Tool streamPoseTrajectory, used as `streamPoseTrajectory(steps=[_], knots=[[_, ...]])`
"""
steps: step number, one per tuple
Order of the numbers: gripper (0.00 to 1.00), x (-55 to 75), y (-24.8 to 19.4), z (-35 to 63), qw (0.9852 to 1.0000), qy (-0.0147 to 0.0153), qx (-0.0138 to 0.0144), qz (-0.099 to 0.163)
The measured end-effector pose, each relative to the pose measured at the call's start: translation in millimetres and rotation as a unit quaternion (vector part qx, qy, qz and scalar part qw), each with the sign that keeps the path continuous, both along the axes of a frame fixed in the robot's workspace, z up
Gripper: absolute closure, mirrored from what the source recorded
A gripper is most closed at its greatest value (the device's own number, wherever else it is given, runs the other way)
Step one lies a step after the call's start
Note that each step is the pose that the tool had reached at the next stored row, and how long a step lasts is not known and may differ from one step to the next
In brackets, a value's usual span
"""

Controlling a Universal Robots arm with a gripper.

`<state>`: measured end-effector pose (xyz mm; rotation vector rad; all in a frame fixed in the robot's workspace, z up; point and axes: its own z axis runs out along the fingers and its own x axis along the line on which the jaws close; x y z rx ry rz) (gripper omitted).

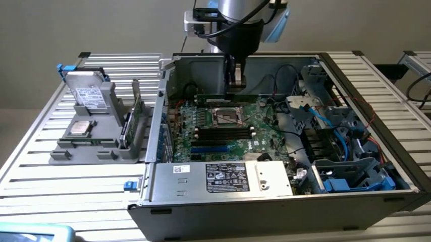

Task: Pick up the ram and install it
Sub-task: 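Insert the ram into the slot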

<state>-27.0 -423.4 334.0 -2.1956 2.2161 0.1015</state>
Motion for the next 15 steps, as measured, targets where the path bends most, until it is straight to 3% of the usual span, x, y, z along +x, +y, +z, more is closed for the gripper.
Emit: streamPoseTrajectory(steps=[15], knots=[[0.87,0.0,0.0,-27.2,1.0000,0.0000,0.0014,-0.007]])
